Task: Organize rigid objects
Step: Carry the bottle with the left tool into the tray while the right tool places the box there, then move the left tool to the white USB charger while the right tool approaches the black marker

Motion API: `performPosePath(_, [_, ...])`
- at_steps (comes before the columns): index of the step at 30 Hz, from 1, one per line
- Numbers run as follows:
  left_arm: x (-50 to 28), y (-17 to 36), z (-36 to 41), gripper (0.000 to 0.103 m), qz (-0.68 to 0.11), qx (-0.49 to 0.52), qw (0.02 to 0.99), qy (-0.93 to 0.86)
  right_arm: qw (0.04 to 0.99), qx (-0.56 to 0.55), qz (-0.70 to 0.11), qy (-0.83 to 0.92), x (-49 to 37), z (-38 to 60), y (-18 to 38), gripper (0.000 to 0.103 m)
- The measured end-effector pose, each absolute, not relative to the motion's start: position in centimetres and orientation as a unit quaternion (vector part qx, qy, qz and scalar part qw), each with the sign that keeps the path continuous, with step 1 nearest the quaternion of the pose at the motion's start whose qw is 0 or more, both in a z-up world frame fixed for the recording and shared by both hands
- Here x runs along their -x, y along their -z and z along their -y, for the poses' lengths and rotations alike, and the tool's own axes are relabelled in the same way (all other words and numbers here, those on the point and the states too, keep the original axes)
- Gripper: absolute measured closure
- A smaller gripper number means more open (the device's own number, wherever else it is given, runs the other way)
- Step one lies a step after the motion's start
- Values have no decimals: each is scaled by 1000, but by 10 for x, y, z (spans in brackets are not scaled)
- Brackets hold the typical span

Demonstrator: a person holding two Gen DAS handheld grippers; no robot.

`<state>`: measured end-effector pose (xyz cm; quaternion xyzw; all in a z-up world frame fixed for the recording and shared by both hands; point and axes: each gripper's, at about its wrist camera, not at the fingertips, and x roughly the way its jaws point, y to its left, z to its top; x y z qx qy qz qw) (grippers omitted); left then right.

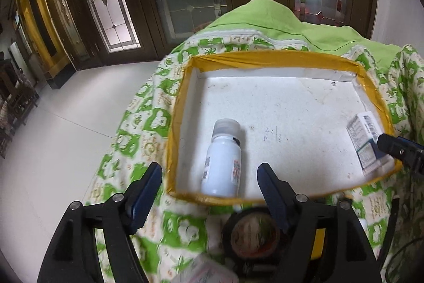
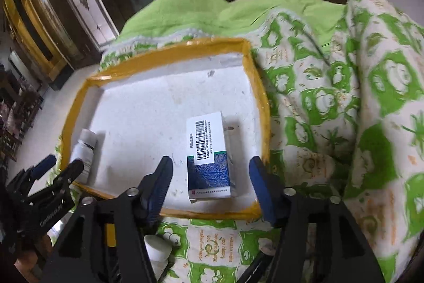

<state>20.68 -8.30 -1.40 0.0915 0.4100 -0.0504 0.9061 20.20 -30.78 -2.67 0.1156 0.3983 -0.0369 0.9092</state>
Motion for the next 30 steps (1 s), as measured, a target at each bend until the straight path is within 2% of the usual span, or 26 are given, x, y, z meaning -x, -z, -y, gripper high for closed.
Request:
performPosePath(6, [-167, 2, 82, 23, -392, -133, 910, 39, 912, -156, -378, 32, -168, 316, 18, 38])
performPosePath(9, [-137, 1, 77, 16, -393, -134, 909, 40, 913, -162, -374, 29, -150, 315, 19, 38])
performPosePath(12, [-105, 7, 64, 12, -402, -108, 908, 49, 914, -159, -373, 18, -131, 309, 20, 36])
performPosePath(19, [-53, 22, 39, 12, -440, -15, 893, 90, 916, -156, -371, -3, -94, 300, 23, 34])
performPosePath(23, [-32, 8, 37, 7, -405, -1, 907, 112, 913, -174, -369, -11, -78, 304, 23, 34])
performPosePath(30, [-17, 16, 46, 7, -428, -4, 893, 142, 913, -161, -374, -13, -61, 298, 25, 34])
